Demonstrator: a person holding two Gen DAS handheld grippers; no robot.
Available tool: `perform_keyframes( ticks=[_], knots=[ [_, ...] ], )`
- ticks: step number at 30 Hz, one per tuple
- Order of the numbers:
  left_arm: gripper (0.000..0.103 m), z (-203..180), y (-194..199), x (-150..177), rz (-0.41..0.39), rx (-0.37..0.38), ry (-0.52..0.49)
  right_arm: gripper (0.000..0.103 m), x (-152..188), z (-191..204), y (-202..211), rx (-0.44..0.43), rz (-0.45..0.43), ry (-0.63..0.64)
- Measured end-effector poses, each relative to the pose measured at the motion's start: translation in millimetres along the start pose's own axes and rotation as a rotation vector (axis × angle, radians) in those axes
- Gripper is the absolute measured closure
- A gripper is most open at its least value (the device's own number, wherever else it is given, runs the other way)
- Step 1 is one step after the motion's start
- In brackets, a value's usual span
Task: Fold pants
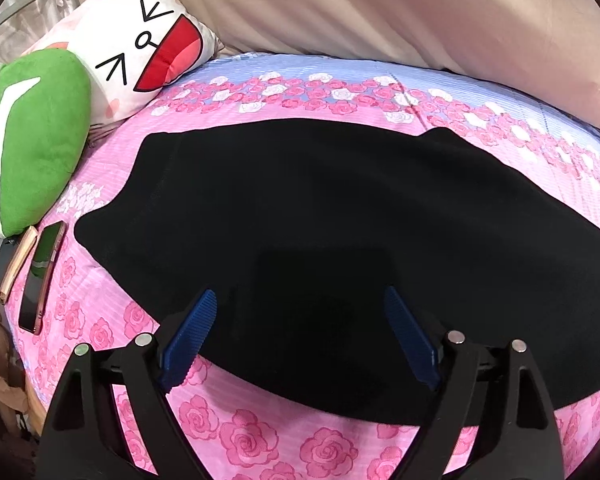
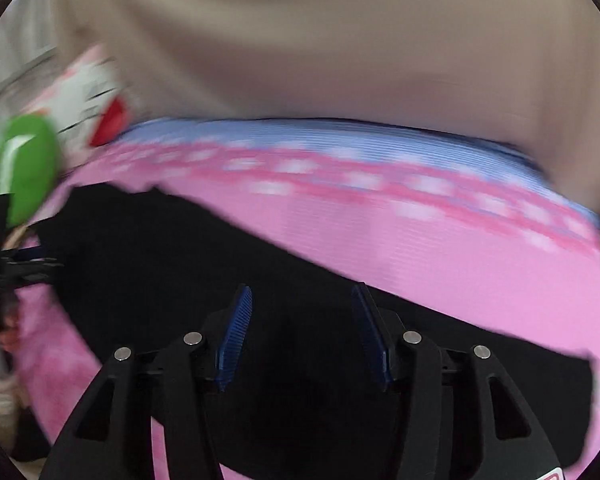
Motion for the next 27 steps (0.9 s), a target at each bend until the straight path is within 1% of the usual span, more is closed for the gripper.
perform_keyframes(
  ticks=[1,2,4,5,8,9,10,11,12,13,14,15,16,18,19,20,22,23,24,25,26,27],
  knots=[
    [0.019,2.4,1.3,1.5,-0.007,-0.001,-0.001,0.052,-13.2,28.2,-27.1,-0.055,0.025,0.038],
    [0.019,5.5,2.4,3.1,-0.015,-0.006,-0.005,0.052,-24.1,52.0,-53.6,-0.086,0.053,0.077],
    [0.018,10.8,2.6,5.9,-0.017,-0.004,-0.012,0.052,-41.5,84.8,-97.6,-0.107,0.097,0.123],
    [0.017,13.6,2.1,6.9,-0.021,0.011,-0.014,0.052,-53.2,98.4,-122.1,-0.133,0.119,0.127],
    [0.017,26.6,-3.3,8.2,-0.016,0.020,-0.017,0.053,-78.5,109.5,-164.2,-0.194,0.157,0.088],
    [0.017,29.6,-4.9,8.0,-0.018,0.019,-0.017,0.055,-82.3,112.7,-178.3,-0.187,0.177,0.089],
    [0.017,33.2,-7.2,6.4,-0.025,0.017,-0.023,0.063,-81.1,117.1,-192.2,-0.188,0.201,0.086],
    [0.017,34.9,-9.4,5.3,-0.028,0.012,-0.026,0.072,-80.4,122.4,-205.4,-0.207,0.231,0.085],
    [0.017,36.4,-12.6,3.4,-0.031,0.009,-0.030,0.087,-86.6,126.0,-207.4,-0.211,0.208,0.098],
    [0.017,36.9,-14.5,1.8,-0.035,0.012,-0.033,0.093,-90.8,135.0,-208.1,-0.220,0.204,0.101],
    [0.017,37.4,-16.7,0.0,-0.036,0.013,-0.035,0.094,-102.1,135.2,-204.8,-0.188,0.177,0.107],
    [0.017,37.4,-18.7,-2.0,-0.037,0.018,-0.035,0.094,-113.1,137.2,-200.1,-0.169,0.136,0.127],
    [0.017,36.6,-21.8,-4.9,-0.039,0.025,-0.036,0.094,-121.1,136.1,-203.5,-0.144,0.121,0.157],
    [0.017,36.0,-27.9,-8.5,-0.041,0.017,-0.034,0.092,-116.0,132.5,-231.8,-0.106,0.195,0.174],
    [0.017,36.1,-31.7,-10.1,-0.041,0.011,-0.033,0.090,-114.6,132.8,-237.9,-0.106,0.198,0.179],
    [0.017,37.2,-35.7,-10.9,-0.035,0.004,-0.032,0.081,-116.8,131.4,-231.9,-0.088,0.181,0.191],
    [0.017,44.3,-37.7,-10.3,-0.024,0.016,-0.017,0.075,-127.5,130.2,-207.5,-0.056,0.115,0.185],
    [0.017,49.1,-37.3,-10.1,-0.023,0.030,-0.005,0.074,-134.4,130.1,-185.8,-0.054,0.051,0.173],
    [0.017,54.4,-37.0,-10.3,-0.021,0.040,0.010,0.074,-136.2,130.3,-173.1,-0.061,0.023,0.162],
    [0.017,61.9,-37.5,-11.0,-0.019,0.040,0.030,0.073,-135.2,133.3,-162.9,-0.087,0.006,0.151],
    [0.017,67.6,-38.4,-11.8,-0.019,0.033,0.044,0.077,-128.4,141.6,-159.8,-0.144,0.024,0.147],
    [0.017,71.6,-39.8,-12.4,-0.019,0.026,0.052,0.079,-118.6,151.8,-164.5,-0.191,0.064,0.161]
  ],
)
Point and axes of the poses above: each gripper's, at about its wrist camera, not at the fingertips, and y roughly against the way its jaws point, z to its left, x to its underside, the point moved 7 cm from there along -y, roughly the way its jaws point, and after that the axes turned 4 degrees about -x, right-handed, at the moved point
